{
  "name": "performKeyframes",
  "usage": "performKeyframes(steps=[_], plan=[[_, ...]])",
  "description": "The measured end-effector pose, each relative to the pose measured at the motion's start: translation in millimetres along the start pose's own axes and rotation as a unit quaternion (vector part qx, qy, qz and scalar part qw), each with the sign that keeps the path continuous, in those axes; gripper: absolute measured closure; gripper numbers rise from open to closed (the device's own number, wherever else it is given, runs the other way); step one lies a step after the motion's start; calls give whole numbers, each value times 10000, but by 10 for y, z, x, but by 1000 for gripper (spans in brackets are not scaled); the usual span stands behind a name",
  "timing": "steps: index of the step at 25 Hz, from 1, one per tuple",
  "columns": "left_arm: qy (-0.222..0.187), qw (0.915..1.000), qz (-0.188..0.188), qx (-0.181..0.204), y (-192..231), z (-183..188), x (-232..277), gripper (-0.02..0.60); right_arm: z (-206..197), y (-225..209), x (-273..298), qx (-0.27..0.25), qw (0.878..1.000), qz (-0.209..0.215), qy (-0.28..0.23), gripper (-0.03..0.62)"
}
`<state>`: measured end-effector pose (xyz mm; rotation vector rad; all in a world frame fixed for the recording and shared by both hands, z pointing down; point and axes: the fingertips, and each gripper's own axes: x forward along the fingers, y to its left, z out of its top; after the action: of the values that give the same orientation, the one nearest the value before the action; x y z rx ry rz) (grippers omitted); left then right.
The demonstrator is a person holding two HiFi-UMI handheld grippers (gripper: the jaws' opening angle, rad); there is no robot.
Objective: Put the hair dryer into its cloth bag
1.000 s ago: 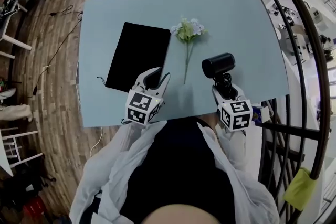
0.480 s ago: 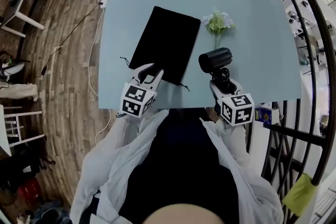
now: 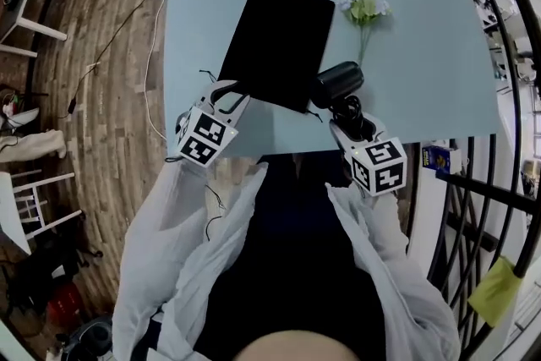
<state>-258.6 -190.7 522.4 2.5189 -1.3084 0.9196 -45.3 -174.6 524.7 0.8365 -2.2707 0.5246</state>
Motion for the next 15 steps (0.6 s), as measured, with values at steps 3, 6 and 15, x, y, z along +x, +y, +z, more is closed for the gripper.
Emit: performKeyframes(steps=[3,6,15], plan=[[600,9890,-394,1294,26,-95,53,466,-51,34,41,-94,9999,45,107,391],[1114,9689,-885,2025,25,-234,83,462,-67,104,67,-94,9998,131,153,391],[2028,9196,-1583,2969,85,-536,308,426,-29,173,115,-284,9990,224,262,391]])
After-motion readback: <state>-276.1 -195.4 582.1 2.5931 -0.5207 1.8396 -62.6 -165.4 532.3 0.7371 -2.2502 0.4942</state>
